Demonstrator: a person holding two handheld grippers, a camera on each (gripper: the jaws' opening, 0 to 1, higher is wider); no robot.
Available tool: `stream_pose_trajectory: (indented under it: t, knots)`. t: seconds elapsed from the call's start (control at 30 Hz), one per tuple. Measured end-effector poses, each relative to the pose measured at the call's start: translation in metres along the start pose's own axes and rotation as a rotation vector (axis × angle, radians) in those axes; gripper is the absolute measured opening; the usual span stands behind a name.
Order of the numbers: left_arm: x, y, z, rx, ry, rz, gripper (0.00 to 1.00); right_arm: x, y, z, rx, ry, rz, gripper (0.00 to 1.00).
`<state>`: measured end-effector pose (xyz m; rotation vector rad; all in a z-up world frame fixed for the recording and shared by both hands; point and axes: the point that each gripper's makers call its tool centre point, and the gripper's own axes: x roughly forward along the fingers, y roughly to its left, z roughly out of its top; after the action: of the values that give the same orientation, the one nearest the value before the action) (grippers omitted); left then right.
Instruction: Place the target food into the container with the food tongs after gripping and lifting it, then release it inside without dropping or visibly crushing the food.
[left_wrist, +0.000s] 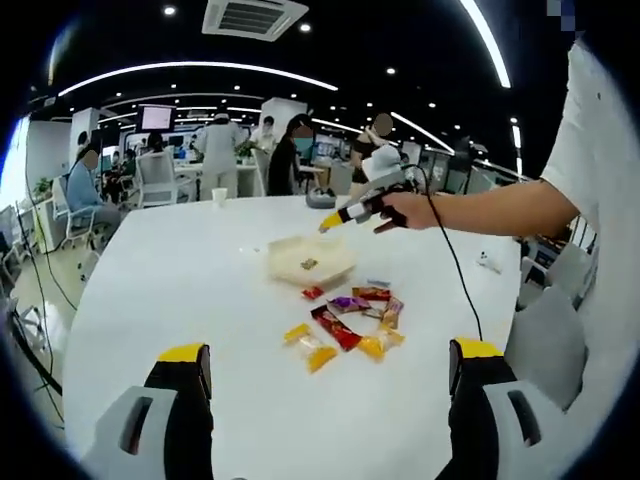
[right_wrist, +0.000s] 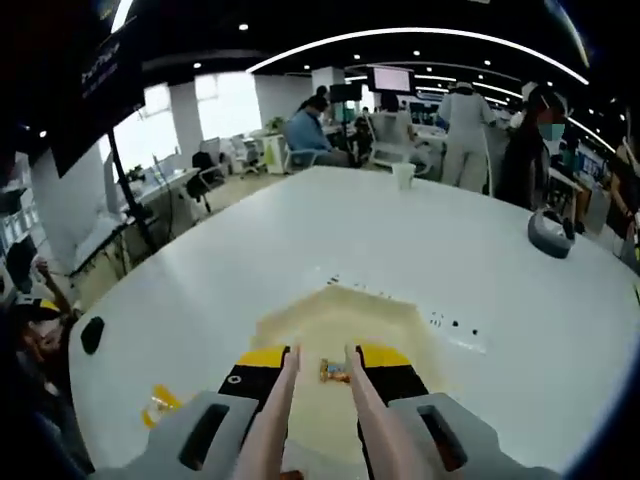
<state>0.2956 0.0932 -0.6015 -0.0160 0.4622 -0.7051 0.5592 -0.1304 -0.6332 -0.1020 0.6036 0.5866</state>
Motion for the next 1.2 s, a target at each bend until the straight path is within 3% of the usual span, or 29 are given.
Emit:
stream_pose_trajectory:
  t: [0.3,0.67,0.73,0.93,1.2]
  knots:
    - [-0.01,-0.006,0.003,0.011,-0.02,-0.005,0.99,-0.029,0.012,0.002,-0.008,-0.012,-0.014,0.25]
    - [-0.019,-0.023,0.017,0.05,-0.04,-0.043,0.99,-0.072,0.025,0.01,0.003,-0.084,-0.038,0.25]
    - [-0.02,-0.025,0.018,0.065,-0.044,-0.048,0.99,-0.085,0.034,0.009,0.03,-0.104,-0.035,0.26]
    - [-0.013,-0.029,0.019,0.076,-0.049,-0.08,0.99,-0.104,0.055,-0.002,-0.004,-0.106,-0.035,0.26]
    - [0.002,-0.039,0.044,0.084,-0.101,-0.128,0.99,-0.135,0.096,-0.018,-0.056,-0.111,-0.011,0.25]
